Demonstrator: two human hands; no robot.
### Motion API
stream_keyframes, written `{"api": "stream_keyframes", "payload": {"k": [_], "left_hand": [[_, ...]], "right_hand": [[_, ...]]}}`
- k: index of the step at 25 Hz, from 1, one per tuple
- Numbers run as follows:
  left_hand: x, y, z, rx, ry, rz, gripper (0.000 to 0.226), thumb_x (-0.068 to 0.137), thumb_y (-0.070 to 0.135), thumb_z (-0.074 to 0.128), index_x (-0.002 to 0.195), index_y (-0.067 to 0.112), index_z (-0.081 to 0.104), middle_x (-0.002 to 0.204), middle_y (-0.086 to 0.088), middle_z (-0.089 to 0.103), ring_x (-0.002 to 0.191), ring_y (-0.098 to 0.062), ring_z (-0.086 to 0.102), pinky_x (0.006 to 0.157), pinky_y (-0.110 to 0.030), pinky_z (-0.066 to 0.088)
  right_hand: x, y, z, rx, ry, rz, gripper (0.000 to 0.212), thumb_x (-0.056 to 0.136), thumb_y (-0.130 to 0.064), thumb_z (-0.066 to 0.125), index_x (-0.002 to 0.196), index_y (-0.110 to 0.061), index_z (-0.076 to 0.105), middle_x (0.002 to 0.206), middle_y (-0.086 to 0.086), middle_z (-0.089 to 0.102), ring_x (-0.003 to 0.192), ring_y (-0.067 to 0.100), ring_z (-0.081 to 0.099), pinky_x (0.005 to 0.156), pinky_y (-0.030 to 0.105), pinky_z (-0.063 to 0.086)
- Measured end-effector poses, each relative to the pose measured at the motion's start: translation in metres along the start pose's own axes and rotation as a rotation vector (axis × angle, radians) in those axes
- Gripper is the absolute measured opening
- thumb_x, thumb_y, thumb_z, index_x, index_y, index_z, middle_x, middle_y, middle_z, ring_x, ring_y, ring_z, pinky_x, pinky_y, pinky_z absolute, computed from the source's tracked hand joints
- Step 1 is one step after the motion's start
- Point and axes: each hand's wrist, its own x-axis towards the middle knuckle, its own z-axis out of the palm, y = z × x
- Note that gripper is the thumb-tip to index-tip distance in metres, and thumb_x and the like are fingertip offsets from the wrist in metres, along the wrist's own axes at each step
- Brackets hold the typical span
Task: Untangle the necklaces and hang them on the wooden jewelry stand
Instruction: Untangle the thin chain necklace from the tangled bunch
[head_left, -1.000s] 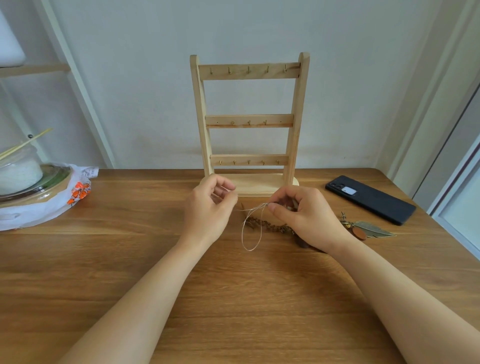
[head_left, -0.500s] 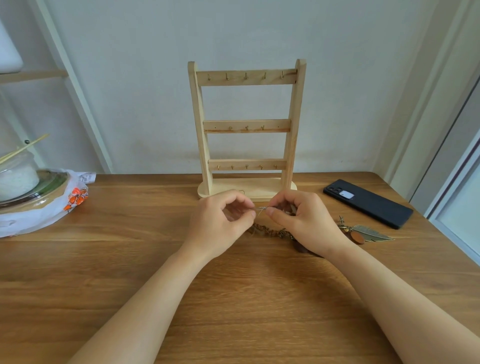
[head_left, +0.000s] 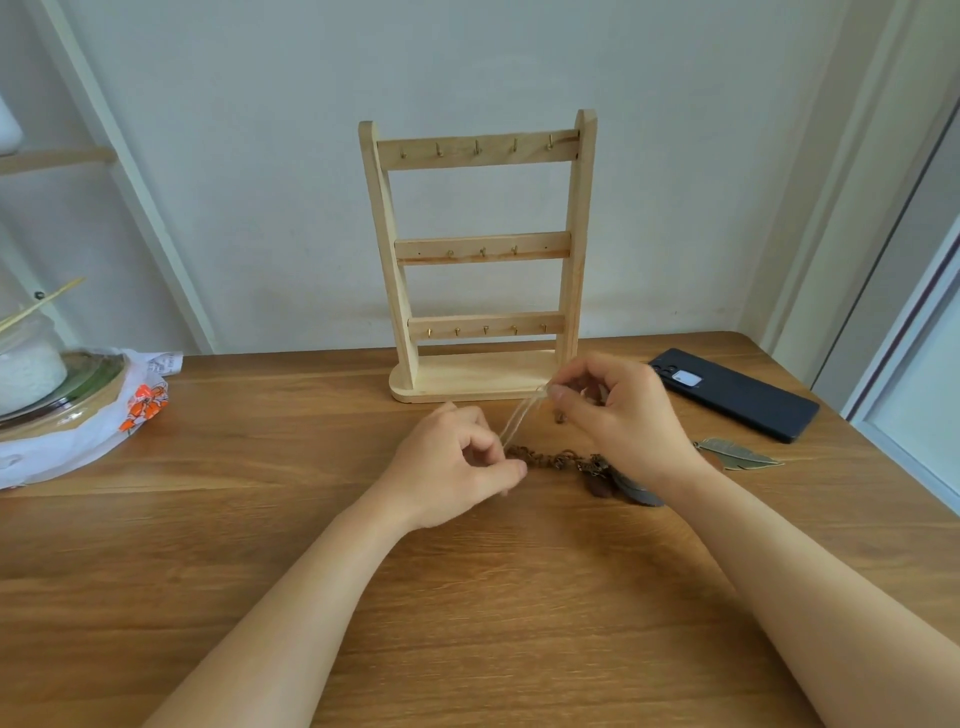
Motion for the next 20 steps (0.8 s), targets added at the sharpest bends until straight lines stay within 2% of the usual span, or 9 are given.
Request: {"api": "stream_keyframes", "payload": {"k": [3,5,7,9,11,14,17,20], "left_hand": [[0.003,-0.001,-0.006,-0.090,0.084,-0.127,0.038,0.078,0.054,0.065,0.052,0.026,0.071,0.074,0.011,0.064,0.082,-0.009,0.060,0.082,-0.038,0.045],[0.003,0.000,-0.008,-0.223,0.155,-0.158,0.038,0.083,0.047,0.068,0.054,0.024,0.074,0.073,0.012,0.067,0.081,-0.005,0.061,0.079,-0.032,0.041],[0.002,0.000,-0.007,-0.332,0.243,-0.165,0.025,0.088,0.032,0.072,0.065,0.024,0.078,0.078,0.010,0.072,0.083,-0.004,0.063,0.077,-0.024,0.041],[0.003,-0.001,-0.007,-0.342,0.369,-0.145,0.003,0.084,0.027,0.078,0.081,0.029,0.077,0.091,0.010,0.071,0.085,-0.005,0.060,0.074,-0.018,0.042],[0.004,-0.003,-0.005,-0.253,0.481,-0.063,0.021,0.080,0.023,0.082,0.094,0.031,0.069,0.102,0.011,0.063,0.086,-0.005,0.055,0.074,-0.011,0.041],[0.004,0.002,0.001,-0.085,0.579,0.152,0.032,0.077,0.012,0.083,0.099,0.022,0.062,0.096,0.009,0.058,0.084,-0.007,0.054,0.072,-0.011,0.043],[0.002,0.007,0.007,-0.019,0.606,0.290,0.031,0.077,0.008,0.081,0.099,0.019,0.062,0.097,0.005,0.057,0.083,-0.012,0.058,0.070,-0.017,0.050],[0.003,0.004,0.007,-0.025,0.602,0.322,0.020,0.078,0.011,0.080,0.093,0.017,0.069,0.098,0.004,0.054,0.091,-0.015,0.059,0.074,-0.027,0.055]], "right_hand": [[0.004,0.003,-0.007,-0.032,0.076,0.055,0.007,0.092,-0.013,0.070,0.087,-0.018,0.071,0.072,-0.009,0.066,0.055,0.000,0.053,0.057,0.013,0.041],[0.002,0.002,-0.005,-0.048,0.058,0.055,0.006,0.092,-0.012,0.069,0.088,-0.016,0.071,0.068,-0.010,0.064,0.054,-0.001,0.054,0.056,0.012,0.042],[0.002,0.003,-0.004,-0.030,0.041,0.058,0.005,0.092,-0.013,0.069,0.089,-0.016,0.072,0.064,-0.011,0.063,0.053,-0.002,0.054,0.055,0.012,0.042],[0.001,0.004,-0.004,-0.018,0.015,0.053,0.006,0.092,-0.015,0.070,0.088,-0.018,0.072,0.066,-0.010,0.065,0.055,-0.001,0.054,0.056,0.012,0.041],[0.001,0.004,-0.001,-0.026,-0.017,0.041,0.006,0.092,-0.017,0.071,0.088,-0.021,0.072,0.072,-0.007,0.068,0.060,-0.001,0.053,0.059,0.012,0.041],[-0.002,0.003,0.006,-0.037,-0.054,0.028,0.003,0.092,-0.018,0.071,0.089,-0.020,0.073,0.070,-0.010,0.065,0.063,0.000,0.054,0.062,0.011,0.042],[-0.004,0.003,0.010,-0.049,-0.091,0.014,0.003,0.092,-0.020,0.071,0.090,-0.019,0.072,0.070,-0.008,0.065,0.062,0.002,0.053,0.061,0.014,0.043],[-0.005,0.001,0.014,-0.044,-0.103,0.013,0.003,0.092,-0.020,0.071,0.090,-0.018,0.072,0.069,-0.007,0.064,0.060,0.001,0.051,0.059,0.015,0.042]]}}
